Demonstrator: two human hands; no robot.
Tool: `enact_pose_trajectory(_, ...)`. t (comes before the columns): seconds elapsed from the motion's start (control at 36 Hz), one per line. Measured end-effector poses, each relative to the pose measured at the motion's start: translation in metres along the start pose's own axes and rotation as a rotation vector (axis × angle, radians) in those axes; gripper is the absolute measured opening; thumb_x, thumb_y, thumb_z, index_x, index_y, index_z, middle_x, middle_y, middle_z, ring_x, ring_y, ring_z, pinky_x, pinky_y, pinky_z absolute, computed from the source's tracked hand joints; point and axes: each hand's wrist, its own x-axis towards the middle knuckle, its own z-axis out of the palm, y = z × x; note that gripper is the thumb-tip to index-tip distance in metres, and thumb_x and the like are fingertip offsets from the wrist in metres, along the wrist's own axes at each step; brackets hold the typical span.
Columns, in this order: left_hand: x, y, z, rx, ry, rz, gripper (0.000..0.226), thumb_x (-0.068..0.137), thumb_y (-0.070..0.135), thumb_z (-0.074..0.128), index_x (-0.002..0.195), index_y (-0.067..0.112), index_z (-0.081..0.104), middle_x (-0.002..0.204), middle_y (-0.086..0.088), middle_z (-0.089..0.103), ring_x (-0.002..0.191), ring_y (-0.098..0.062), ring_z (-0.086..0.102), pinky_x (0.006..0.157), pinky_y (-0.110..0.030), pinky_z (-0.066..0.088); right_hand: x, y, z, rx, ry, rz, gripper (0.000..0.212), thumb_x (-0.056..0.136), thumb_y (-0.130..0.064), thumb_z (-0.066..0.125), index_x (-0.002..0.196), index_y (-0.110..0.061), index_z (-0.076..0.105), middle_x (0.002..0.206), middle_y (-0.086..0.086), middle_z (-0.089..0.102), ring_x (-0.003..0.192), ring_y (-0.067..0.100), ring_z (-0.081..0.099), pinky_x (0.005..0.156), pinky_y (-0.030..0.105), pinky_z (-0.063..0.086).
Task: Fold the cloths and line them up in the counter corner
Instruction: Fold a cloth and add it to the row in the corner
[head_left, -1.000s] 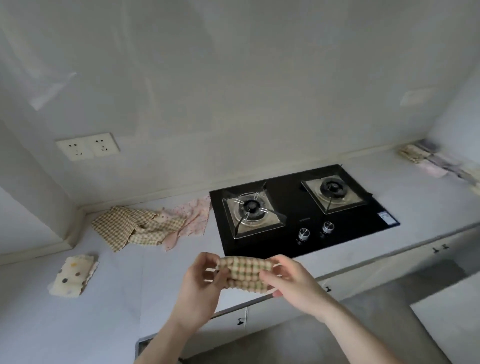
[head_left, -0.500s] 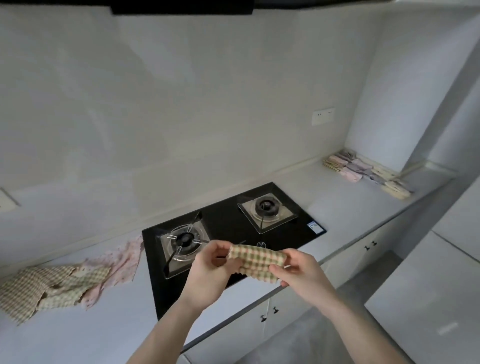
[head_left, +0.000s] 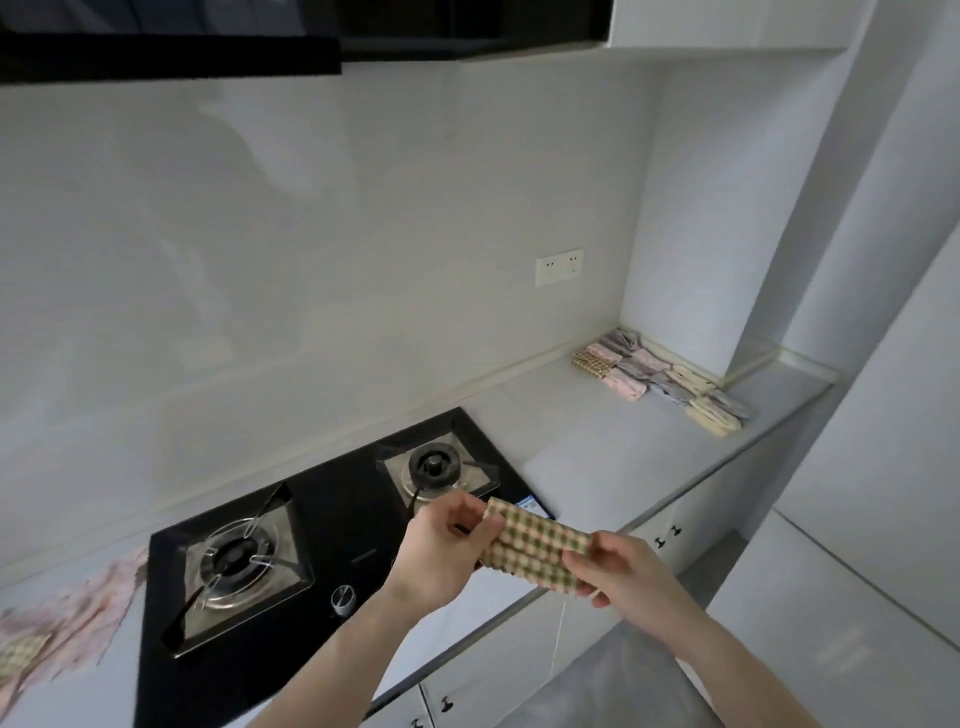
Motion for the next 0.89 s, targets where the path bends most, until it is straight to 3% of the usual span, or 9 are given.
enact_pose_trajectory(0.11,0.039,0.011,0.023,0.056,-0.033,-0.002,0.014,0.094,0.035,0.069,0.092,0.021,0.071,0.086,0.006,0.074,0.078,-0.007,0.07,0.065,-0.019,0.054,0.026,0.008,-0.029,0.026,0.04,0.006,0.018,0.094,-0.03,0.07,0.097,-0.013,0.071,0.084,0.0,0.077,0.076,0.013,0.073,0.069,0.025,0.056)
enact_pose_trajectory(0.28,0.112,0.018,0.057,0.113,-0.069,0.034,0.013,0.095,0.032,0.069,0.086,0.023,0.071,0.079,0.009,0.072,0.067,-0.001,0.064,0.063,-0.019,0.051,0.08,0.017,-0.074,0.007,0.136,0.027,0.025,0.093,-0.024,0.07,0.091,0.0,0.066,0.066,0.008,0.069,0.06,0.011,0.062,0.06,0.025,0.048)
enact_pose_trajectory(0.44,0.19,0.016,0.083,0.119,-0.092,0.026,0.014,0.092,0.033,0.071,0.079,0.027,0.072,0.074,0.008,0.071,0.066,-0.005,0.062,0.066,-0.028,0.054,0.139,0.018,-0.113,0.036,0.164,0.116,0.018,0.093,-0.018,0.07,0.081,-0.007,0.061,0.062,0.006,0.066,0.057,0.012,0.059,0.062,0.031,0.046)
enact_pose_trajectory(0.53,0.225,0.025,0.093,0.152,-0.108,0.04,0.012,0.091,0.035,0.071,0.082,0.028,0.072,0.08,0.009,0.072,0.07,-0.006,0.064,0.068,-0.029,0.056,0.166,0.014,-0.129,0.023,0.197,0.156,0.013,0.093,-0.021,0.069,0.09,-0.008,0.066,0.065,0.004,0.069,0.063,0.015,0.064,0.061,0.027,0.049)
enact_pose_trajectory(0.75,0.298,0.03,0.106,0.228,-0.175,0.024,0.007,0.09,0.037,0.069,0.087,0.031,0.072,0.094,0.008,0.069,0.084,-0.012,0.068,0.07,-0.023,0.052,0.214,0.018,-0.16,0.19,0.366,0.262,0.008,0.096,-0.017,0.067,0.098,-0.01,0.067,0.079,0.01,0.072,0.07,0.021,0.066,0.065,0.032,0.051)
enact_pose_trajectory(0.89,0.332,0.024,0.099,0.288,-0.212,-0.022,0.005,0.092,0.033,0.067,0.091,0.031,0.071,0.098,0.007,0.069,0.084,-0.011,0.066,0.062,-0.013,0.048,0.247,0.033,-0.178,0.393,0.486,0.37,0.005,0.099,-0.017,0.062,0.095,-0.015,0.063,0.094,0.013,0.07,0.087,0.027,0.065,0.083,0.04,0.052)
